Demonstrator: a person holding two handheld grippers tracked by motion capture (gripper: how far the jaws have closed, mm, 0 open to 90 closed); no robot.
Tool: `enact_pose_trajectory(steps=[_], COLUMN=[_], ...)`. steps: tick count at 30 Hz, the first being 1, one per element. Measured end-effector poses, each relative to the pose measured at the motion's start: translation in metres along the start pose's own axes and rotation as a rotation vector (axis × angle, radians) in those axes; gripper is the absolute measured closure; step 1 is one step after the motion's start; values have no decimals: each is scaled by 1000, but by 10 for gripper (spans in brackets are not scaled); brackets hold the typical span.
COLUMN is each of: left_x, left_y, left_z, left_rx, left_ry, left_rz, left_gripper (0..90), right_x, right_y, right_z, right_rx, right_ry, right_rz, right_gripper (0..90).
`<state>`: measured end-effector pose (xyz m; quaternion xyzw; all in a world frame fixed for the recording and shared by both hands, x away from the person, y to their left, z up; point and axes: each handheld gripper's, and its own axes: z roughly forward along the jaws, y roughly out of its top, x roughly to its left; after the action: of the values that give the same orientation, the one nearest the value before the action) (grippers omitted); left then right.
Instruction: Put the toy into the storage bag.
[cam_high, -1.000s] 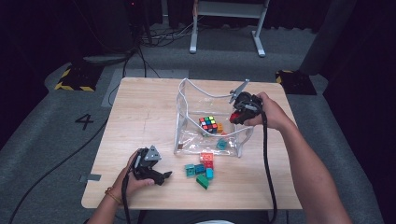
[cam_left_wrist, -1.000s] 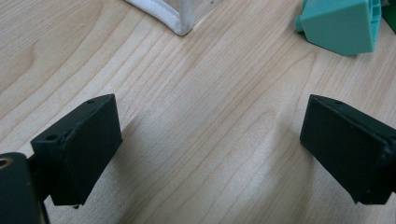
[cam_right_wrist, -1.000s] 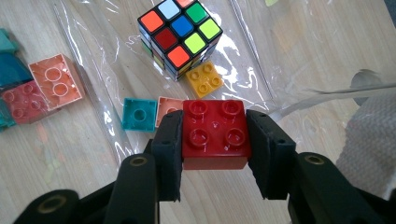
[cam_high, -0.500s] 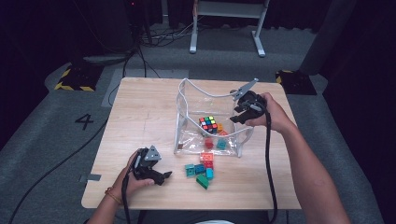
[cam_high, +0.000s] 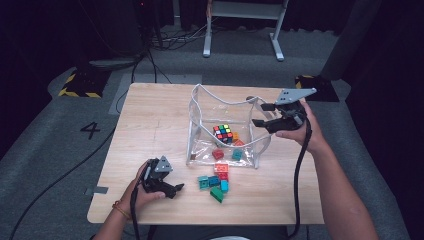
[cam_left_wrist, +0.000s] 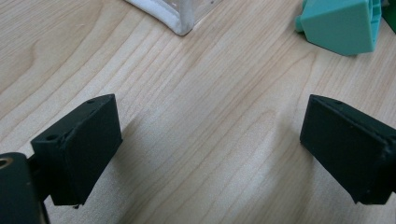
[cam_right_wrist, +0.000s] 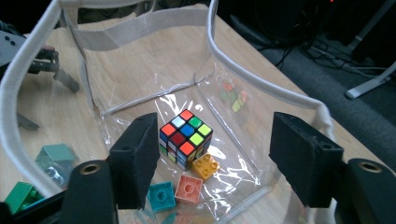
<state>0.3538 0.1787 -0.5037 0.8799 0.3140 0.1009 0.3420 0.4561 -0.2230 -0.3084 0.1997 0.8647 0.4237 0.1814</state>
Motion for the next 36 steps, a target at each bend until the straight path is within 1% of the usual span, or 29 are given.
enact_pose_trajectory(steps=[1, 2, 5, 7, 8, 9, 10, 11, 12, 13, 15, 16, 17, 18, 19, 20, 21, 22, 23, 25, 26, 27, 28, 29, 31, 32, 33, 34, 36], left_x=[0, 0, 0, 0, 0, 0, 0, 0, 0, 0, 0, 0, 0, 0, 0, 0, 0, 0, 0, 0, 0, 0, 0, 0, 0, 0, 0, 0, 0], left_y=[0, 0, 0, 0, 0, 0, 0, 0, 0, 0, 0, 0, 0, 0, 0, 0, 0, 0, 0, 0, 0, 0, 0, 0, 0, 0, 0, 0, 0], left_z=[0, 0, 0, 0, 0, 0, 0, 0, 0, 0, 0, 0, 0, 0, 0, 0, 0, 0, 0, 0, 0, 0, 0, 0, 0, 0, 0, 0, 0], left_rx=[0, 0, 1, 0, 1, 0, 0, 0, 0, 0, 1, 0, 0, 0, 0, 0, 0, 0, 0, 0, 0, 0, 0, 1, 1, 0, 1, 0, 0], left_ry=[0, 0, -1, 0, 0, 0, 0, -1, -1, 0, -1, 0, 0, 0, -1, -1, 0, 0, 0, -1, -1, 0, 0, 0, 0, 0, 0, -1, 0], left_rz=[0, 0, 2, -1, 3, 1, 1, 0, 0, -1, 2, 0, 0, 0, 1, 1, 1, 1, 0, 2, 2, -1, -1, 3, 3, -1, 2, -1, 2], left_gripper=[55, 55, 55, 55, 55, 55, 55, 55, 55, 55, 55, 55, 55, 55, 55, 55, 55, 55, 55, 55, 55, 55, 55, 55, 55, 55, 55, 55, 55], right_x=[0, 1, 3, 3, 3, 4, 4, 7, 7, 9, 10, 13, 16, 16, 17, 18, 18, 18, 20, 21, 21, 24, 24, 27, 28, 32, 32, 37, 43], right_y=[-2, -4, -9, -10, -12, -16, -17, -19, -19, -23, -25, -28, -34, -34, -41, -45, -49, -49, -58, -66, -66, -74, -74, -82, -85, -95, -95, -103, -110], right_z=[-4, -8, -17, -20, -24, -30, -32, -36, -36, -42, -44, -49, -54, -54, -60, -61, -63, -63, -65, -65, -65, -65, -65, -63, -61, -57, -57, -52, -46], right_rx=[-15, -30, -47, -55, -61, -81, -86, -101, -101, -111, -118, -120, -127, -127, -125, -127, -127, -127, -118, -113, -113, -115, -115, -112, -113, -113, -113, -99, -86], right_ry=[-3, -5, -26, -29, -38, -50, -62, -67, -67, -76, -73, -83, -79, -79, -85, -95, -92, -92, -99, -98, -98, -101, -101, -94, -91, -72, -72, -61, -48], right_rz=[5, 23, 20, 18, 11, 14, 11, 27, 27, 23, 16, 15, 16, 16, 12, 18, 24, 24, 28, 33, 33, 36, 36, 39, 38, 44, 44, 43, 45], right_gripper=[327, 327, 311, 309, 305, 299, 297, 291, 291, 284, 284, 284, 284, 284, 284, 284, 284, 284, 284, 284, 284, 284, 284, 284, 284, 289, 289, 290, 291])
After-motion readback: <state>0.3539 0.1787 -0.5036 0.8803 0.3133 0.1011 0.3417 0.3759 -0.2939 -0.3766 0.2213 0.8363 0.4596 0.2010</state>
